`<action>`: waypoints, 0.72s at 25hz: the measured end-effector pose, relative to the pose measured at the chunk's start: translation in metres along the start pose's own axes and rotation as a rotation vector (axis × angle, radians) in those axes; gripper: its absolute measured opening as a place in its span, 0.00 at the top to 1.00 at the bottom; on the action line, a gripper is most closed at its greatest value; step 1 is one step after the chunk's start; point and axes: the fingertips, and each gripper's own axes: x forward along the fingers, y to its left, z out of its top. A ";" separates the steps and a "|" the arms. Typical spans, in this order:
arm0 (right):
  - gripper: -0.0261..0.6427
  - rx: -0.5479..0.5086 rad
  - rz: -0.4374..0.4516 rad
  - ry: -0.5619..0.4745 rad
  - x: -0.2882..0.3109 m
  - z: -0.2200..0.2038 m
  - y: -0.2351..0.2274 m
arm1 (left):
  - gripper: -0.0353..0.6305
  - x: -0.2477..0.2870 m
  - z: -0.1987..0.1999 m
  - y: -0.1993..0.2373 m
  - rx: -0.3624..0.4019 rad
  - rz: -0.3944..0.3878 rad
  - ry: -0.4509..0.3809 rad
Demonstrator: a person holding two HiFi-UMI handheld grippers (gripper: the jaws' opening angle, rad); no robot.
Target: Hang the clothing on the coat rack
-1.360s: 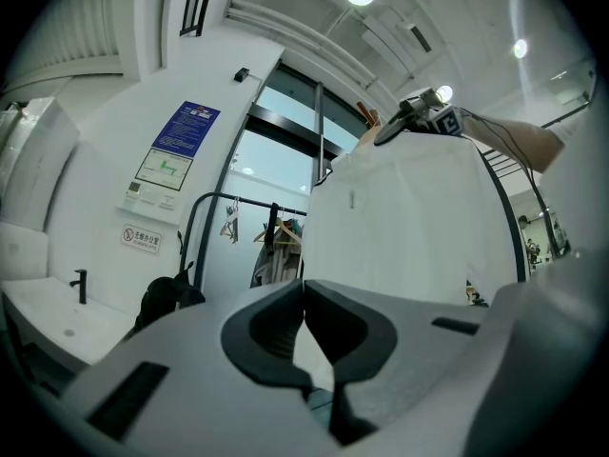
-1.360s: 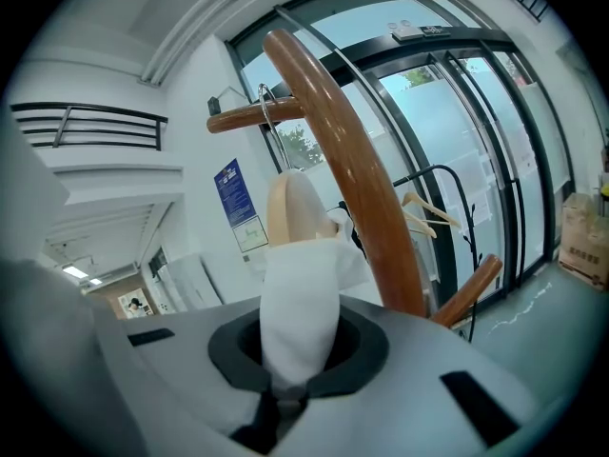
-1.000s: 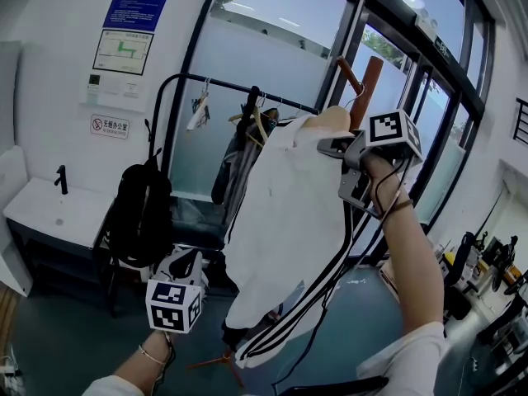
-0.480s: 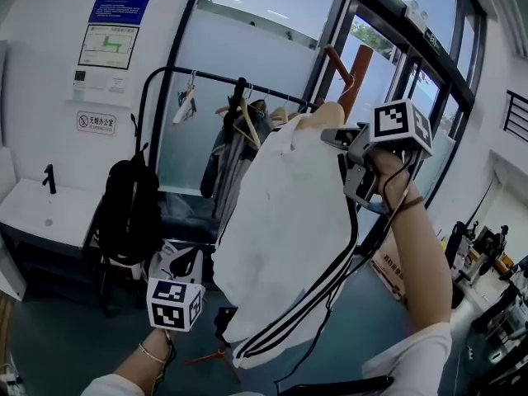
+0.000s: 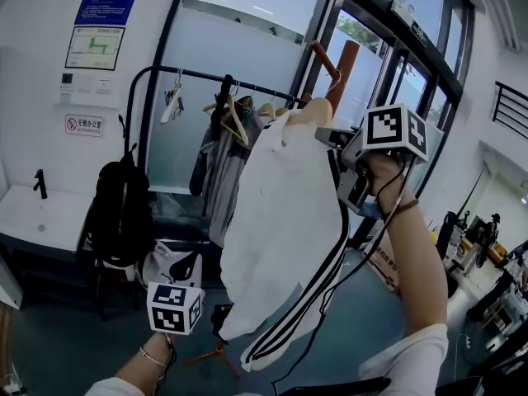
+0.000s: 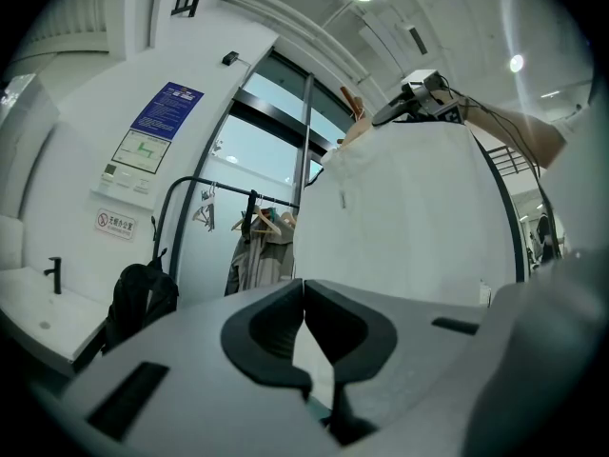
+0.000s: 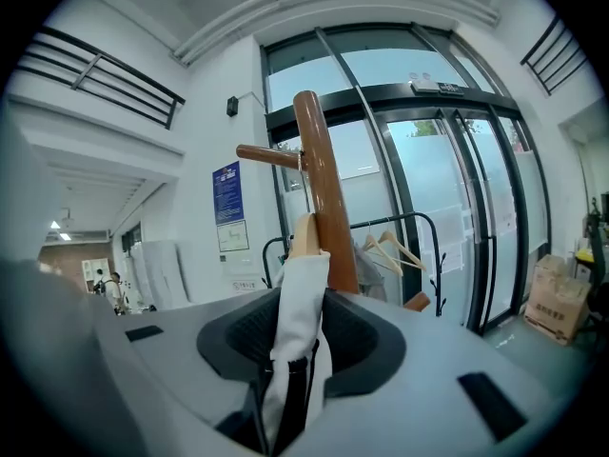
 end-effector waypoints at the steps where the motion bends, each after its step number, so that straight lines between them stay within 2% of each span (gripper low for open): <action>1: 0.75 -0.009 -0.006 -0.005 -0.001 0.000 0.000 | 0.93 -0.001 -0.001 0.000 -0.003 -0.002 0.001; 14: 0.73 -0.185 -0.163 -0.074 -0.032 -0.001 0.007 | 0.93 -0.020 0.009 -0.015 0.003 -0.062 -0.006; 18: 0.73 -0.194 -0.204 -0.107 -0.047 -0.005 0.005 | 0.93 -0.027 0.004 -0.019 0.000 -0.087 0.008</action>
